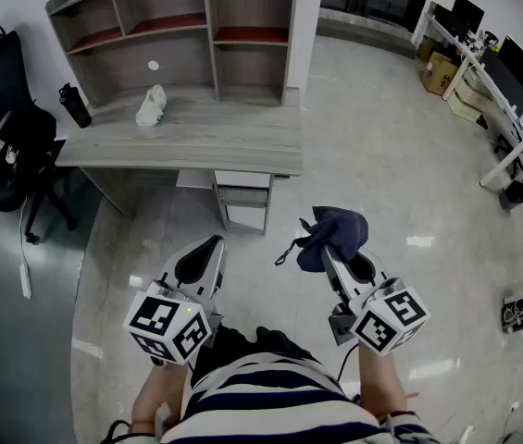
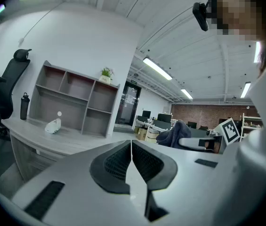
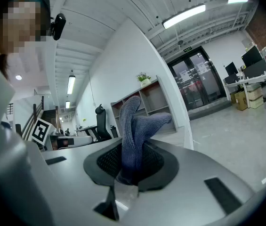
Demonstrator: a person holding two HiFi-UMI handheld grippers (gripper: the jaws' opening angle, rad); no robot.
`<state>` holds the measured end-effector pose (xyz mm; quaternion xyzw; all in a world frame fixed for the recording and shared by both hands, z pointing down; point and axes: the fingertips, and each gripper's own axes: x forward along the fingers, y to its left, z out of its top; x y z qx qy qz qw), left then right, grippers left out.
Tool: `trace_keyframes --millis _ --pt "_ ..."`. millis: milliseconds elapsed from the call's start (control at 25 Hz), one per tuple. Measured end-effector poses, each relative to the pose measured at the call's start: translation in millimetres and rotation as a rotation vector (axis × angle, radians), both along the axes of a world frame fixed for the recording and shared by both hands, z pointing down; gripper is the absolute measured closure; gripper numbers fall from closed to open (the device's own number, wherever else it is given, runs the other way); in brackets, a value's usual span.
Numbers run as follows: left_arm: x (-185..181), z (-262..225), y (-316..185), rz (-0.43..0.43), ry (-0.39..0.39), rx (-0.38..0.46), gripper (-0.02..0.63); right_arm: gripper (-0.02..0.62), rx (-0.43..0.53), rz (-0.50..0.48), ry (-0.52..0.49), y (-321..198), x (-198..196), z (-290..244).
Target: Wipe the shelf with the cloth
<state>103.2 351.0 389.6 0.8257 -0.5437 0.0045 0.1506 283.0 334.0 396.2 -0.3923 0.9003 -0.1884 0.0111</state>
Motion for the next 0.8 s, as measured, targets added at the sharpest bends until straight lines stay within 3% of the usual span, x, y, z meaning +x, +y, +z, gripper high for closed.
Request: trace_keyframes --millis 480,800 --pt "-4.3 -3.9 12.3 -0.042 -0.036 -0.006 0.583 0.515 0.002 -0.047 -0.019 -2.4 -1.2 6.7" --pt "-35.5 1.7 10.8 -0.111 -0.043 -0.022 0.583 0.515 -0.004 -0.088 -0.013 -23.5 -25.9 10.4"
